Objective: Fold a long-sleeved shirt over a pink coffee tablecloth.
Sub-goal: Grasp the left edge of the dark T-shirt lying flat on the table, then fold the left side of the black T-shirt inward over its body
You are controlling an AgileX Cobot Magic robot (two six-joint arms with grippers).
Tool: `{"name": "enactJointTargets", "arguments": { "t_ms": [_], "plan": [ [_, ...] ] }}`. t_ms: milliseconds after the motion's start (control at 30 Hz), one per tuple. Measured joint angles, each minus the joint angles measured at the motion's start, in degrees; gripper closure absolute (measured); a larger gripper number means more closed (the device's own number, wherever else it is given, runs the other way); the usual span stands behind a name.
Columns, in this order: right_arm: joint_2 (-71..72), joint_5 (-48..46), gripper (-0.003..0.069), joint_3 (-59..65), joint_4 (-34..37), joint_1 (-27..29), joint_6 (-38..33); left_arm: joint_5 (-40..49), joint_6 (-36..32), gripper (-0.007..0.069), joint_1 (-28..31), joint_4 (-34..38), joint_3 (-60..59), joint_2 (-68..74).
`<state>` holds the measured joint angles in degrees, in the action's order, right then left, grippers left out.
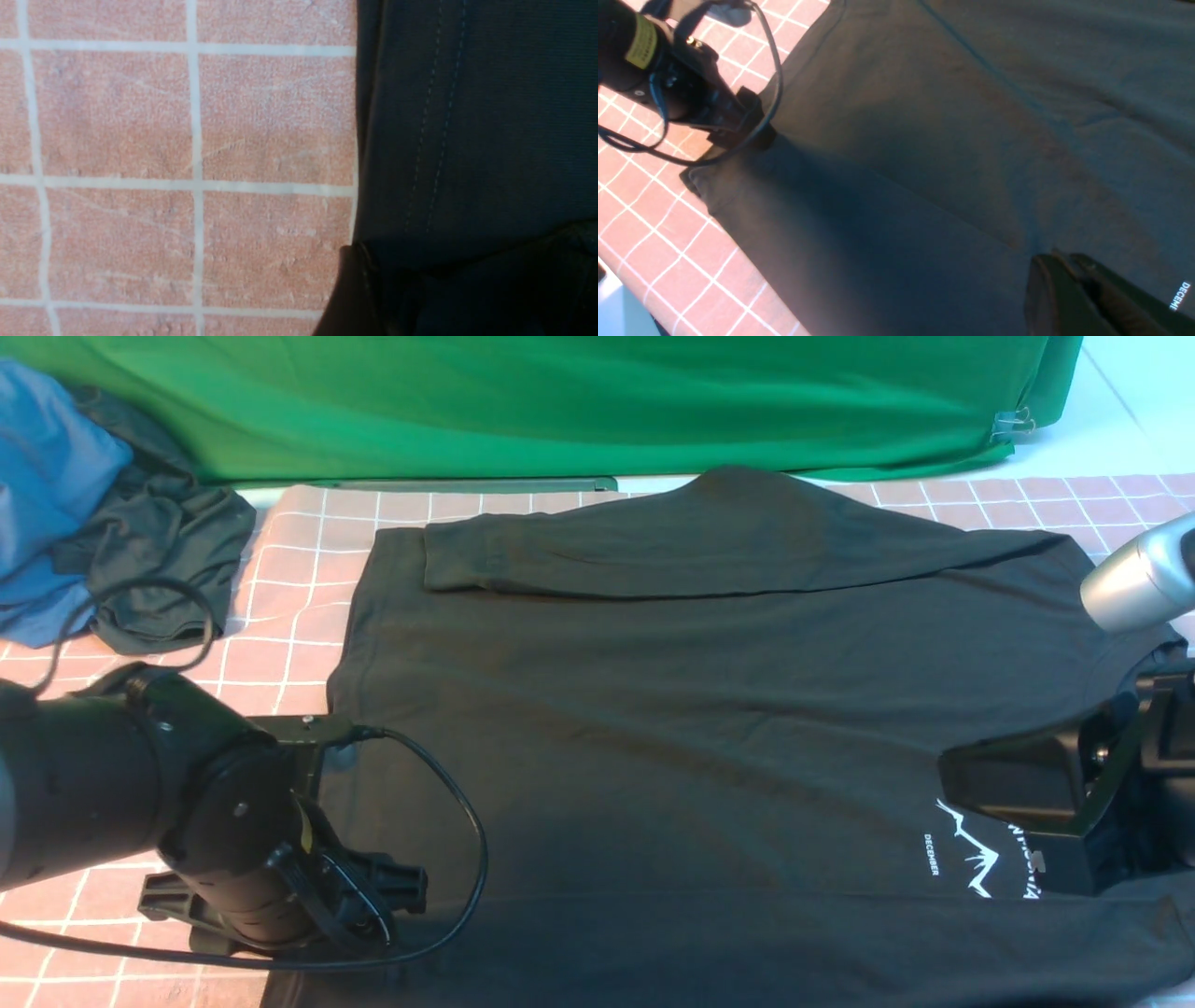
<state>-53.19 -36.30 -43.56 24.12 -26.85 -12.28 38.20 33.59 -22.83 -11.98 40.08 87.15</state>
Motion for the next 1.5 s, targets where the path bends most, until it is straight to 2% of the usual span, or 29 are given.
{"name": "enactJointTargets", "arguments": {
  "t_ms": [100, 167, 300, 367, 433, 767, 933, 1267, 1500],
  "plan": [
    [0.0, 0.0, 0.0617, 0.0, 0.0, -0.3, 0.0, -0.5, 0.2, 0.0142, 0.0, 0.0, 0.0, 1.0],
    [0.0, 0.1, 0.0617, 0.0, 0.0, -0.4, 0.0, -0.5, 0.2, 0.0186, 0.0, 0.4, 0.1, 1.3],
    [0.0, 0.2, 0.0617, 0.0, 0.0, -0.4, 0.0, -0.8, -1.8, 0.0366, 0.0, 2.4, 0.4, 1.7],
    [0.0, 0.2, 0.0616, 0.0, 0.0, -0.4, 0.0, -0.7, -2.8, 0.051, -0.1, 3.1, 0.6, 1.7],
    [0.0, 0.3, 0.0616, 0.0, 0.0, -0.4, 0.0, 0.1, -3.0, 0.0575, -0.1, 3.2, 0.6, 1.0],
    [0.0, 0.4, 0.0614, 0.0, 0.0, -0.4, 0.0, 4.4, -3.9, 0.0592, -0.1, 3.2, 1.2, -9.1],
    [0.0, 1.6, 0.0608, 0.0, 0.0, -0.4, 0.0, 8.4, -3.9, 0.0592, -0.1, 3.2, 8.4, -11.7],
    [0.0, 3.0, 0.0603, 0.0, 0.0, -0.4, 0.0, 8.8, -3.9, 0.0592, 0.0, 1.7, 22.5, -7.0],
    [0.0, 3.0, 0.0598, 0.0, 0.0, -0.4, 0.0, 6.6, -4.5, 0.0592, 3.2, 1.3, 27.6, -0.5]
  ]
}}
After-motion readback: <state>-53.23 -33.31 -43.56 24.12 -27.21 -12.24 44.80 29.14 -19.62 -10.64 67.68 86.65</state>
